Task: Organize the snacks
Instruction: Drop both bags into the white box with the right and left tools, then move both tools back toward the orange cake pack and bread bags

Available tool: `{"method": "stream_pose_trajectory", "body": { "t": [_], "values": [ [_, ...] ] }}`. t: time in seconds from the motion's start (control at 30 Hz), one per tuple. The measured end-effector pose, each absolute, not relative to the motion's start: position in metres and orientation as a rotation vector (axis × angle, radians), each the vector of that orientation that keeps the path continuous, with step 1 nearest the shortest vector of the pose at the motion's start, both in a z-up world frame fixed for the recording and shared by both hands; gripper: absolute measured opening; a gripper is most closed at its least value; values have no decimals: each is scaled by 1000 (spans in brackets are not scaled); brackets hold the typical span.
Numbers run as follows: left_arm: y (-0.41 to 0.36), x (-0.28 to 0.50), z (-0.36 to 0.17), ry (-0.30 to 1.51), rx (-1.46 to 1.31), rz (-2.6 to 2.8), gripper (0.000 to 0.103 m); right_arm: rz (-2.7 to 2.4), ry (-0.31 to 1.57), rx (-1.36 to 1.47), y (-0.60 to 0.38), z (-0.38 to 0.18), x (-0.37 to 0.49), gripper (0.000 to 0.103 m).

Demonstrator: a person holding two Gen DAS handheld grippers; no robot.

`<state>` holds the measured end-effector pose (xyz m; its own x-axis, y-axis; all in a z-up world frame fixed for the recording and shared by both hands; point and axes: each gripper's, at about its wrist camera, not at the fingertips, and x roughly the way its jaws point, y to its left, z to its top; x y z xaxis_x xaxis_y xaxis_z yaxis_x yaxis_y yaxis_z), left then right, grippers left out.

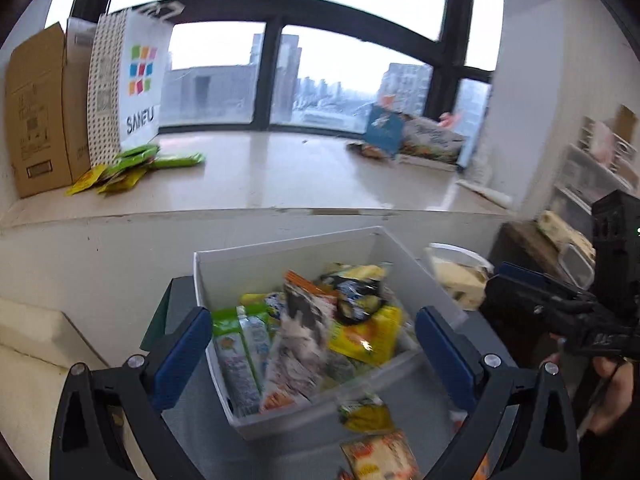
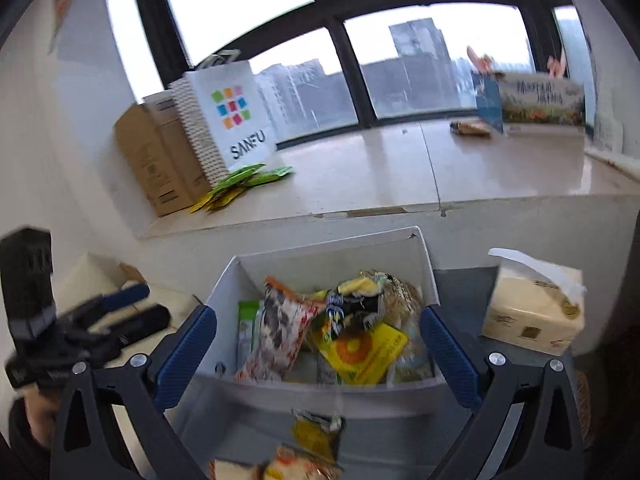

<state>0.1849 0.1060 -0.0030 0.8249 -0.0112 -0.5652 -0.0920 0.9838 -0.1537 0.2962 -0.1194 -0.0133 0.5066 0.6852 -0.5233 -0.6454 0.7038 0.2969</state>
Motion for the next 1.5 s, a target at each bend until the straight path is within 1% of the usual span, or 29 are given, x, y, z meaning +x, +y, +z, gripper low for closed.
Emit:
{"method": "stream_pose_trajectory", "body": {
  "t": [0.4, 0.6, 0.7, 0.83, 1.27, 1.5],
  "values": [
    [45, 66, -5, 523, -210, -105, 103, 810, 512, 55, -194, -17, 174, 103],
    [16, 17, -24, 544, -256, -187, 103, 769, 493, 50, -222, -35, 128, 103],
    [4, 1, -35, 550, -240, -176, 103, 771, 531, 71, -234, -50, 113, 103],
    [0, -5, -45, 576, -231, -180, 103, 747, 567, 30, -239, -65, 107, 103],
    [4, -3, -51, 589, -242, -174, 103, 666, 670, -11, -245, -98, 127, 103],
    [10, -2, -58, 603, -253, -161, 103, 668, 804, -36, -232, -139, 142, 103]
  ]
}}
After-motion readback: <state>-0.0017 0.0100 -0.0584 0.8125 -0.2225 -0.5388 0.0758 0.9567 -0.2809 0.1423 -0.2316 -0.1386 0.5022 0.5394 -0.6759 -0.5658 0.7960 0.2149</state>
